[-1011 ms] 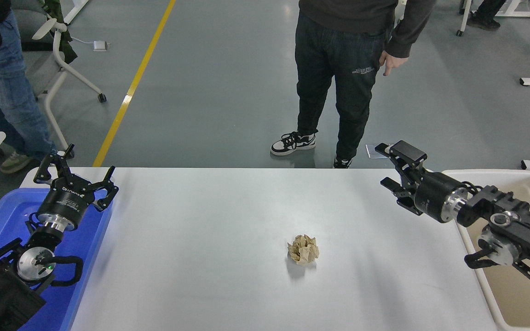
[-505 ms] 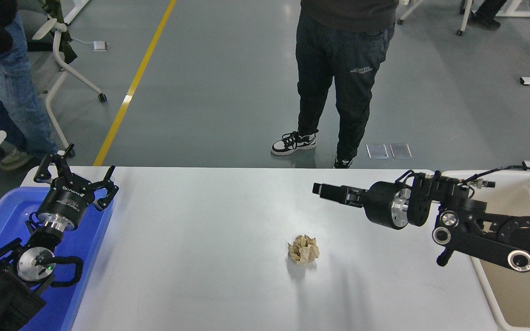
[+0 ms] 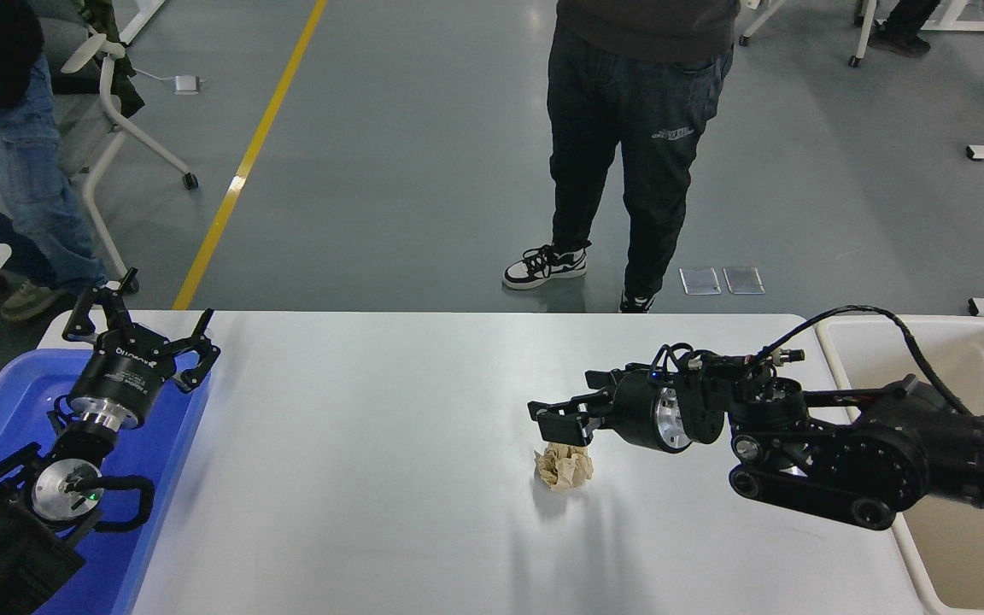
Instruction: Clean the table surface
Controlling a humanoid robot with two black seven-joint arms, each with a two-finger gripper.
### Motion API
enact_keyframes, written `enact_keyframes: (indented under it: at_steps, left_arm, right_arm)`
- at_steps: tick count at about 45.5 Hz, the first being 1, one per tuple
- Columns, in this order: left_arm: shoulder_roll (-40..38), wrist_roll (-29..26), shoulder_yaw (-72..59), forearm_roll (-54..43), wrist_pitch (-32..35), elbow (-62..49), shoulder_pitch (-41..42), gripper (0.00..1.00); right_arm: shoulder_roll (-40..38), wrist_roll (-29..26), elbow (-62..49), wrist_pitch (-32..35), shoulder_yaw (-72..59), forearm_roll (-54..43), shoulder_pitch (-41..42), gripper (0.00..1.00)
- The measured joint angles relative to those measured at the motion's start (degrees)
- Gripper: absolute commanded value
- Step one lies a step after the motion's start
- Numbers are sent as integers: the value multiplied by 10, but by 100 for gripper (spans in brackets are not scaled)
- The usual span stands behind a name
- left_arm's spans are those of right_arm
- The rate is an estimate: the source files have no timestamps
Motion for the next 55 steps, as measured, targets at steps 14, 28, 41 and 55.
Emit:
enact_keyframes:
  at_steps: [14, 28, 41, 55]
  left_arm:
    - [0, 0, 0, 0, 0, 0, 0, 100]
    - [0, 0, 0, 0, 0, 0, 0, 100]
    - [0, 0, 0, 0, 0, 0, 0, 100]
    - [0, 0, 0, 0, 0, 0, 0, 100]
  right_arm:
    - [47, 19, -75, -70, -79, -55, -1, 99]
    - [73, 26, -122, -103, -116, -70, -17, 99]
    - [97, 28, -155, -111, -123, -70, -37, 99]
    - [110, 29, -182, -125, -125, -70, -56, 99]
